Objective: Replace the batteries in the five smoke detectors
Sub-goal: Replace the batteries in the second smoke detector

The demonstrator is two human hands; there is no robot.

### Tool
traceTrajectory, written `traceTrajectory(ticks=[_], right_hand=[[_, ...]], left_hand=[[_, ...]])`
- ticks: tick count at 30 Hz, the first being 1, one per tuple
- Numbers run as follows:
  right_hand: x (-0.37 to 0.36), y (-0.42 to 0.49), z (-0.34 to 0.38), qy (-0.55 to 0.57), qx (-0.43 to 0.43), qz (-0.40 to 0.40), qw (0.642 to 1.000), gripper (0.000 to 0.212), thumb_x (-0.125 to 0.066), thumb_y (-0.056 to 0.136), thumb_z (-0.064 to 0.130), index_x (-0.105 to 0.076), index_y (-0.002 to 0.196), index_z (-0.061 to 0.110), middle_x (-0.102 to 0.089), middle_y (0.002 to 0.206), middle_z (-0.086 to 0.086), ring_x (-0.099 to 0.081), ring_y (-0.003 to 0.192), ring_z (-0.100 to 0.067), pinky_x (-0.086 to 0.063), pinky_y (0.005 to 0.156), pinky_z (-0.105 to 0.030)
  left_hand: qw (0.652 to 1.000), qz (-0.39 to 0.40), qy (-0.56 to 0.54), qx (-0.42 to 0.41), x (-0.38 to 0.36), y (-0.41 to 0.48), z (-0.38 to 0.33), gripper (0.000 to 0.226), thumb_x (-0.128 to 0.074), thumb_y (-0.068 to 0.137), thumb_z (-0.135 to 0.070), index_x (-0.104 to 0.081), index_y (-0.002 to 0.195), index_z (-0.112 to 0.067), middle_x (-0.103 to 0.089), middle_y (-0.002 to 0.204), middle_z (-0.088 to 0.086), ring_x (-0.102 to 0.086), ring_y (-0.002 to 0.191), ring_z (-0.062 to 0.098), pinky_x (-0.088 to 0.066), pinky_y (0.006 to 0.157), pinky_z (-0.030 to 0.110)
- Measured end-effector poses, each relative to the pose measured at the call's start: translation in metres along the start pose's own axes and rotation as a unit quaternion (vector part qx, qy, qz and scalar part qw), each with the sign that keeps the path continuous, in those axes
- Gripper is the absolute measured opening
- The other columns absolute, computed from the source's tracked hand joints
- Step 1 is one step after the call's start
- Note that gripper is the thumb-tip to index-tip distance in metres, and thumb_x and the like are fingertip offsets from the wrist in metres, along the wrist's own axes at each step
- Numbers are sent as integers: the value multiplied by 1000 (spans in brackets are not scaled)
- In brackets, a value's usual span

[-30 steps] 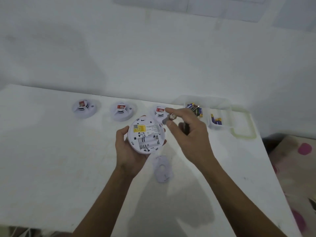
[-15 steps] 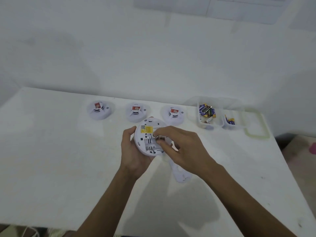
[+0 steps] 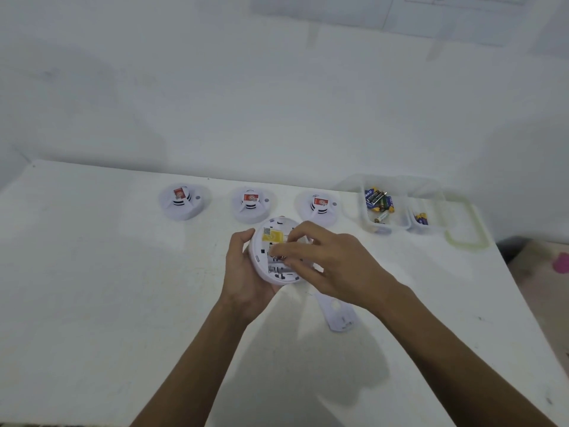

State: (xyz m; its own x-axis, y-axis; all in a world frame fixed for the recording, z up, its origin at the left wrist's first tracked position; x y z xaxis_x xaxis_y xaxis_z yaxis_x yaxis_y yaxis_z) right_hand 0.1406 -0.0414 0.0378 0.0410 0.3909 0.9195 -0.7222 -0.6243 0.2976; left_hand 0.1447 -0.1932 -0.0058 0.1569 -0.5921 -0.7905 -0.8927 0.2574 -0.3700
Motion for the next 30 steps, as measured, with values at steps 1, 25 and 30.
traceTrajectory(ticks=[1,25,30], right_hand=[[0,1,0,-10,4,3,1000,24,-50,96,33,-64,115,34,-57,110,4,-44,57,-9,-32,49,-17],[4,11,12,44,-24,29,998,34,-43,91,22,-57,123,24,-52,100,5,-49,65,-11,-41,50,-25],[-7,13,20,65,-31,-41,997,20,-46,86,0,-59,100,5,-52,90,-1,-50,72,-15,-45,58,-28]], left_hand=[[1000,-2,1,0,-1,0,-1,61,-27,96,-41,-80,71,-20,-74,79,7,-71,66,18,-59,62,33],[999,27,8,-16,7,5,-4,52,-32,87,-40,-79,81,-19,-74,87,8,-72,74,20,-60,63,35],[999,12,-28,-29,10,10,-6,56,-29,94,-41,-78,86,-17,-73,93,7,-70,80,20,-56,75,33]])
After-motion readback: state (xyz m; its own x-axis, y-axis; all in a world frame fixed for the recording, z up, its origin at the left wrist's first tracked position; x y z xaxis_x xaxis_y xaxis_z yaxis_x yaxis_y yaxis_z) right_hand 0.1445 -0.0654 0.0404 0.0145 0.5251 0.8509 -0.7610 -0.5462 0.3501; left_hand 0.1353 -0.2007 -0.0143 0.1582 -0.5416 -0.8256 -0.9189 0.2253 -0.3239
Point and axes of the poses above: each hand's wrist, its own y-axis towards the middle knuckle, its own x-axis out of the back of the hand, z = x × y, the point moved 1 cm from there along y, towards the middle knuckle
